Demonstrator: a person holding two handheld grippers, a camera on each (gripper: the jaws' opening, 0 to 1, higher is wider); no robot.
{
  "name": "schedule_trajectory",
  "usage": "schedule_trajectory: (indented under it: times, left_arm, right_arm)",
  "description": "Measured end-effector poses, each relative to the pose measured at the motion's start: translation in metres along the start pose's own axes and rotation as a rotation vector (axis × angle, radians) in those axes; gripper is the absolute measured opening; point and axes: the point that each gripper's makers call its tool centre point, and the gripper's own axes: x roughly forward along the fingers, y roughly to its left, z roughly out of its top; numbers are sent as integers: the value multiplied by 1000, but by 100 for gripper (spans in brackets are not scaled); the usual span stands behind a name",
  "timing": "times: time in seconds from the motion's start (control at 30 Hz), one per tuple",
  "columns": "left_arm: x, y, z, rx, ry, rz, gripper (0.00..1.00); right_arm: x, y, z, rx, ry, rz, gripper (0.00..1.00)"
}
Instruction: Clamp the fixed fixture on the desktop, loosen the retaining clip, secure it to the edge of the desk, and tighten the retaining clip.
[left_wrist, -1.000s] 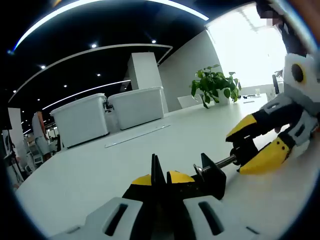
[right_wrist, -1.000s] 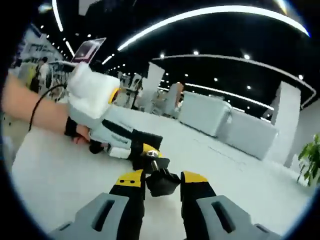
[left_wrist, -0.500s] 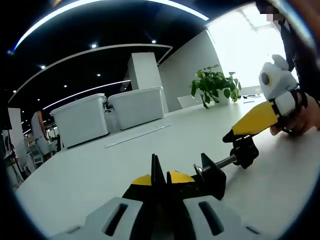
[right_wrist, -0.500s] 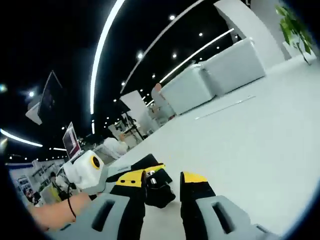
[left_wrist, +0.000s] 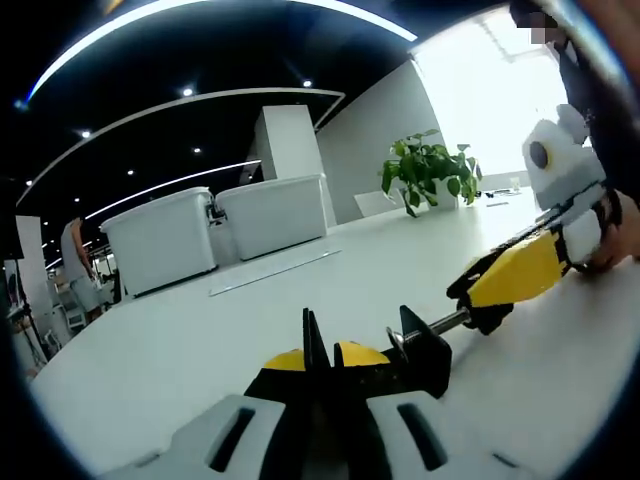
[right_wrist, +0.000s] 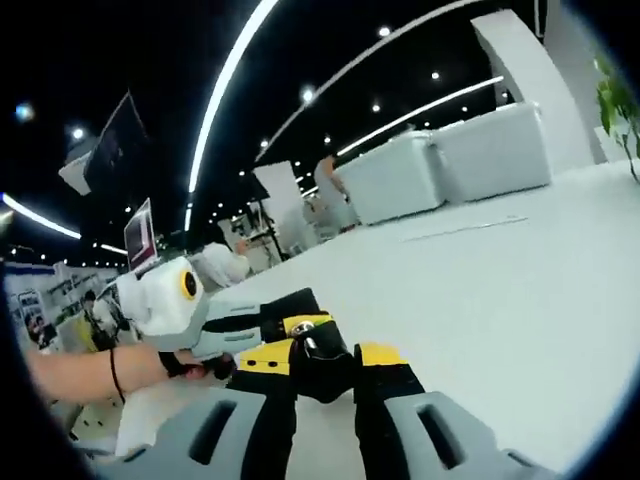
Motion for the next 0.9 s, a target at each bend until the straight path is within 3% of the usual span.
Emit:
schedule_trajectory:
  times: [0.1, 0.13, 0.2, 0.23, 0.37, 0.43, 0.57, 0.73, 0.8, 0.87, 0.9]
  left_arm:
    - [0, 0, 0, 0, 0, 1, 8]
    - [0, 1, 0, 0, 0, 2, 8]
    - [0, 1, 0, 0, 0, 2, 8]
    - [0, 1, 0, 0, 0, 3, 8]
    - [0, 1, 0, 1, 0, 3, 8]
    - [0, 1, 0, 1, 0, 2, 8]
    - [0, 1, 0, 1, 0, 2, 8]
    - [1, 1, 0, 1, 0, 2, 8]
    - [1, 1, 0, 1, 0, 2, 8]
    - [1, 1, 0, 2, 0, 2, 8]
    - [1, 1, 0, 1, 0, 2, 8]
  right_arm:
    - [-1, 7, 1, -204, -14, -20, 21]
    - [-1, 11, 2, -339, -13, -34, 21]
    - [0, 11, 3, -425, -11, -41, 21]
    - [1, 14, 2, -571, -4, -58, 21]
    - [1, 18, 0, -729, 6, -81, 21]
    - [2, 18, 0, -735, 5, -87, 21]
    - [3, 19, -1, -914, 14, -117, 21]
    - [4, 17, 0, -898, 17, -124, 21]
    - [3, 15, 1, -796, 16, -116, 21]
    - [1, 12, 4, -590, -5, -96, 22]
    - [-2, 12, 6, -439, -17, -74, 23]
